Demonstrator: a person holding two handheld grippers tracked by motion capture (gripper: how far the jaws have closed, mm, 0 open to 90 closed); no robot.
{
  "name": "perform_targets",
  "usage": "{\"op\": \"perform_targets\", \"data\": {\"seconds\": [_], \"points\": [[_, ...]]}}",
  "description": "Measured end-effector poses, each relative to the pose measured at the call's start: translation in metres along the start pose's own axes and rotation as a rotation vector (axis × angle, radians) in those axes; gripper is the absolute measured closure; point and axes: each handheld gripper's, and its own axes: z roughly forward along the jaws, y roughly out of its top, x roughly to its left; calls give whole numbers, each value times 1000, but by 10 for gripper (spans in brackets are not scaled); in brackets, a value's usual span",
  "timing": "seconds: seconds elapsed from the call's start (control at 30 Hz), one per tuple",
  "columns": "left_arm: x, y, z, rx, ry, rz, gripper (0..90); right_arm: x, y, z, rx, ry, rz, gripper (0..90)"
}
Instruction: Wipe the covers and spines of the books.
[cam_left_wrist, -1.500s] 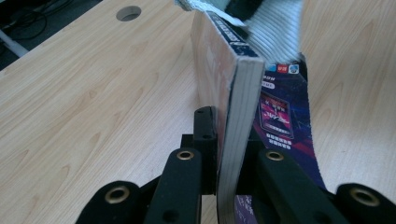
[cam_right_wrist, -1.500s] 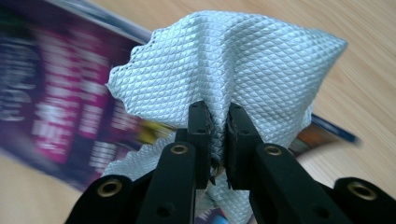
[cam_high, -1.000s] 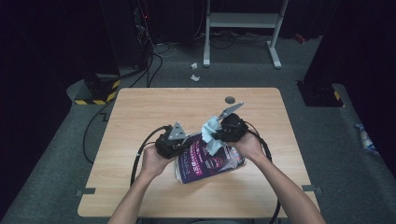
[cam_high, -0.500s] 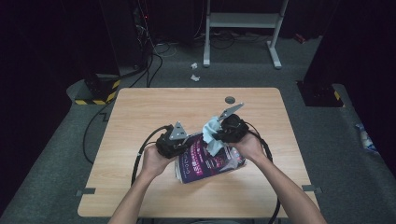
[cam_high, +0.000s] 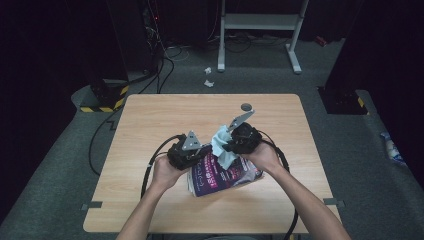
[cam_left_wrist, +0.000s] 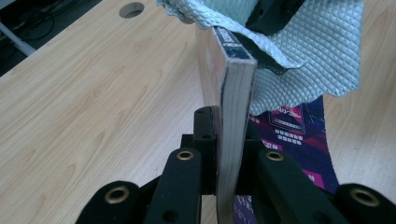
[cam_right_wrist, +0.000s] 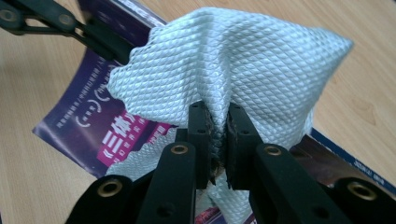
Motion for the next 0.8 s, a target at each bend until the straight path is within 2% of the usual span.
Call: {"op": "perform_targets", "data": {"seconds": [0.03, 0.07, 0.1, 0.13, 0.2, 0.27, 0.3, 0.4, 0.43, 0.47, 0.53, 0.67, 0.77, 0.8], "points": [[0, 0, 0, 0, 0, 0, 835, 0, 0, 0, 0, 0, 0, 823], [0, 1, 1, 3, -1, 1, 835, 9, 4, -2, -22, 23, -18, 823], [0, 1, 1, 3, -1, 1, 835, 9, 4, -2, -22, 23, -18, 823], [-1, 1, 1, 9, 3, 3, 835, 21, 12, -4, -43, 42, -65, 823], [-1, 1, 0, 9, 2, 1, 835, 25, 14, -5, -46, 44, -80, 823], [-2, -1, 0, 11, 4, 6, 834, 22, 14, -3, -47, 51, -79, 823], [-2, -1, -1, 10, 3, 10, 833, 20, 13, -2, -35, 38, -73, 823], [-1, -1, -1, 6, -3, 11, 834, 1, -1, 2, 8, -19, -16, 823], [-1, -1, -1, 6, -3, 11, 834, 1, -1, 2, 8, -19, -16, 823], [-2, 1, 0, 8, 0, 18, 834, -10, -10, 3, 14, -27, 25, 823], [-3, 2, 0, 11, 6, 25, 835, -10, -13, 3, 5, -28, 27, 823], [-4, 2, -2, -1, 2, 17, 835, 2, -7, -1, -17, -4, -23, 823], [-3, 2, -4, -6, -11, 10, 834, -3, -8, 0, -9, -2, -15, 823], [-1, 1, -5, -13, -28, -7, 834, -6, -10, 1, 11, -17, -1, 823]]}}
